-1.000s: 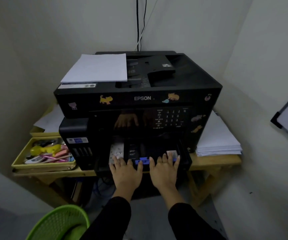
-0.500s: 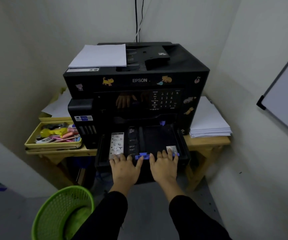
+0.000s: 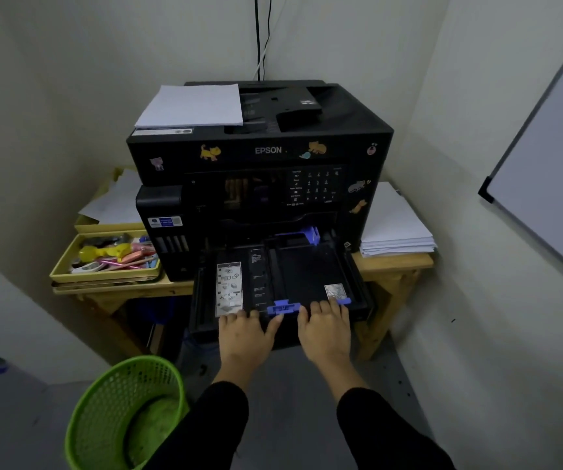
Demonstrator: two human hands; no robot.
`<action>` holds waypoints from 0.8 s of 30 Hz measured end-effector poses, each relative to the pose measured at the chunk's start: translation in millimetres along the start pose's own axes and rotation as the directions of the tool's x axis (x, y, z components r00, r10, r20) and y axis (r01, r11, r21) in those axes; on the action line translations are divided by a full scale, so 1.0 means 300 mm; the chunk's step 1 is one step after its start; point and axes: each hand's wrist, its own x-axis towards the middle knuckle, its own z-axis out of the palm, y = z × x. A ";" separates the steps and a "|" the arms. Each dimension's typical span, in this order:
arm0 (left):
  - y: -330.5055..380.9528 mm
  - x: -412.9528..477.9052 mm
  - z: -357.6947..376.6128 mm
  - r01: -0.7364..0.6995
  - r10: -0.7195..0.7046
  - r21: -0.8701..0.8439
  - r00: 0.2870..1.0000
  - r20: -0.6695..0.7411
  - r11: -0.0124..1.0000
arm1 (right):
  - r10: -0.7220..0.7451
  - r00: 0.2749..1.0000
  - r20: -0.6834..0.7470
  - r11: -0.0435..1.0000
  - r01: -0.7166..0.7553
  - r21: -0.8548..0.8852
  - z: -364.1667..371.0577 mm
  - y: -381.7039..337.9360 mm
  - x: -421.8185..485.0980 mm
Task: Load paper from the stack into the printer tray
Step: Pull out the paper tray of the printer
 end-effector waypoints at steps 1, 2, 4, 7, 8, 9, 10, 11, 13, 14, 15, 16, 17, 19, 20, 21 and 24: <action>-0.003 -0.013 0.005 -0.004 0.004 0.007 1.000 -0.013 1.000 | 0.017 1.000 -0.026 1.000 -0.017 -0.003 0.002 -0.005 -0.018; -0.007 -0.027 0.011 -0.004 0.005 0.013 1.000 -0.023 1.000 | 0.030 0.999 -0.035 0.999 -0.030 -0.013 0.003 -0.010 -0.035; -0.016 -0.048 0.019 0.000 0.000 0.013 0.999 -0.044 1.000 | 0.028 0.994 -0.102 0.999 -0.032 -0.037 0.012 -0.011 -0.060; -0.025 -0.055 0.015 -0.002 0.002 0.000 0.998 -0.058 1.000 | 0.017 0.994 -0.111 0.998 -0.024 -0.063 0.006 -0.006 -0.065; -0.025 -0.053 0.010 -0.002 0.002 -0.002 0.998 -0.056 1.000 | 0.018 0.995 -0.097 0.997 -0.025 -0.070 0.000 -0.007 -0.061; -0.024 -0.052 0.005 -0.002 0.002 0.000 0.999 -0.053 1.000 | 0.020 0.997 -0.079 0.997 -0.026 -0.075 -0.005 -0.007 -0.057; -0.022 -0.050 0.001 -0.001 0.002 0.005 0.999 -0.052 1.000 | 0.022 0.997 -0.067 0.997 -0.027 -0.078 -0.005 -0.009 -0.053; -0.019 -0.050 0.001 -0.002 0.002 0.010 0.999 -0.053 1.000 | 0.026 0.998 -0.063 0.997 -0.031 -0.078 -0.001 -0.010 -0.052; -0.016 -0.047 0.005 -0.005 0.006 0.012 0.998 -0.061 1.000 | 0.036 0.997 -0.070 0.996 -0.041 -0.076 0.008 -0.013 -0.049; -0.013 -0.043 0.005 -0.004 0.004 0.005 0.998 -0.063 1.000 | 0.043 0.996 -0.080 0.996 -0.049 -0.076 0.012 -0.014 -0.046; -0.009 -0.037 0.003 0.005 -0.005 -0.003 0.998 -0.059 1.000 | 0.057 0.994 -0.091 0.995 -0.064 -0.075 0.010 -0.018 -0.042; -0.002 -0.028 -0.004 0.020 -0.021 -0.011 0.999 -0.050 1.000 | 0.076 0.991 -0.106 0.994 -0.084 -0.069 0.004 -0.024 -0.033; 0.005 -0.015 -0.014 0.037 -0.038 -0.016 0.999 -0.037 0.999 | 0.095 0.987 -0.128 0.993 -0.103 -0.058 -0.005 -0.031 -0.018; 0.019 0.021 -0.048 0.062 -0.063 -0.027 0.998 -0.026 0.998 | 0.109 0.978 -0.179 0.993 -0.116 -0.028 -0.037 -0.049 0.029; 0.026 0.046 -0.071 0.070 -0.072 -0.040 0.997 -0.042 0.997 | 0.101 0.974 -0.202 0.994 -0.106 -0.015 -0.056 -0.060 0.063; 0.032 0.075 -0.098 0.078 -0.082 -0.059 0.994 -0.071 0.995 | 0.089 0.970 -0.226 0.996 -0.092 -0.003 -0.076 -0.073 0.103; 0.044 0.182 -0.208 0.086 -0.106 -0.104 0.973 -0.206 0.991 | 0.051 0.946 -0.321 0.998 -0.034 0.060 -0.161 -0.126 0.242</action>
